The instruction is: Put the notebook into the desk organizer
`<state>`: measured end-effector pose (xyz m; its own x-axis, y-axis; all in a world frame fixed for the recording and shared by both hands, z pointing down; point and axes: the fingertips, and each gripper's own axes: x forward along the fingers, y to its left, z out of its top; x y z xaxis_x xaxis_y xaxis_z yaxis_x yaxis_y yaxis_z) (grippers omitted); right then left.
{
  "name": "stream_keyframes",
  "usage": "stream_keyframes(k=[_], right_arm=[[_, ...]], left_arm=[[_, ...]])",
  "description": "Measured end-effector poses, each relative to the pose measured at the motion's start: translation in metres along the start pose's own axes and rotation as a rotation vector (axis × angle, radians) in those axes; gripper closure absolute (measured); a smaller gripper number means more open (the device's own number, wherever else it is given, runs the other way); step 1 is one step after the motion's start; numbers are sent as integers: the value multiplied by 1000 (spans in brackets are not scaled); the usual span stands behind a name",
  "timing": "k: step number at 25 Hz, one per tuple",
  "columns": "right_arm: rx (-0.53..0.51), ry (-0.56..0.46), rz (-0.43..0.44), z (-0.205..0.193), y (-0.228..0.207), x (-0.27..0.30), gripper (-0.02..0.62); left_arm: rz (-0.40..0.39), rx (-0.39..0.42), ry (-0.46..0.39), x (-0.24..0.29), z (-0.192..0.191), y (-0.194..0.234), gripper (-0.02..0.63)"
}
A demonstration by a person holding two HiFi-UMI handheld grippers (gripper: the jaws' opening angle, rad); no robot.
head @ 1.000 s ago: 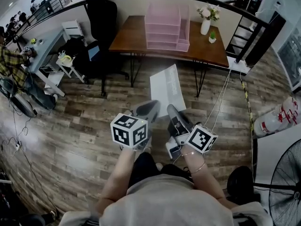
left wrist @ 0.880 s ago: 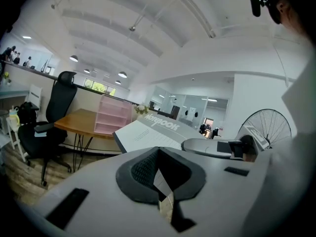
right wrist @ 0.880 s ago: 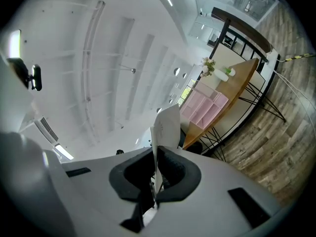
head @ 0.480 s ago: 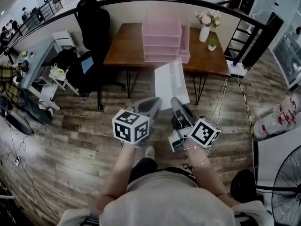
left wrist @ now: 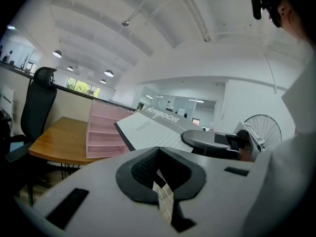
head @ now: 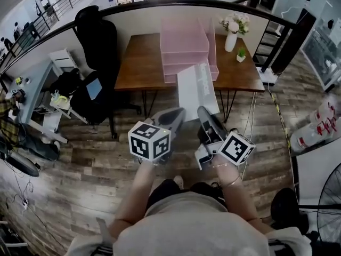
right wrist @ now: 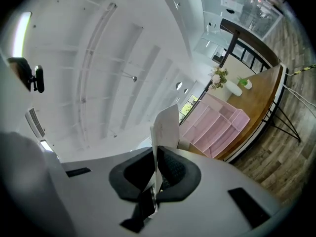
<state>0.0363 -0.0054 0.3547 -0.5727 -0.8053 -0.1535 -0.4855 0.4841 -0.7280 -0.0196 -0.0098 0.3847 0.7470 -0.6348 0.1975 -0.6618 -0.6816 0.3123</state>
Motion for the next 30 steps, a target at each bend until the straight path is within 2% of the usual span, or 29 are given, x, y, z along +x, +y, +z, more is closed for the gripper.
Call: stream_keyframes(k=[4,12,23,30], right_arm=[[-14,4,-33,-4,-11,11,588],[-30,-23,-26,12,-17,38,588],[-14,-35,23,48,-55,100,588],[-7,-31,44,76,-86,150,588]], left_arm=[[-22,-26,8,7,-1,16,594],[-34,-51,1,19,6,38,594],[31,-39,-22,61,39,90,594],[40,-39,-41,101,72,125,594]])
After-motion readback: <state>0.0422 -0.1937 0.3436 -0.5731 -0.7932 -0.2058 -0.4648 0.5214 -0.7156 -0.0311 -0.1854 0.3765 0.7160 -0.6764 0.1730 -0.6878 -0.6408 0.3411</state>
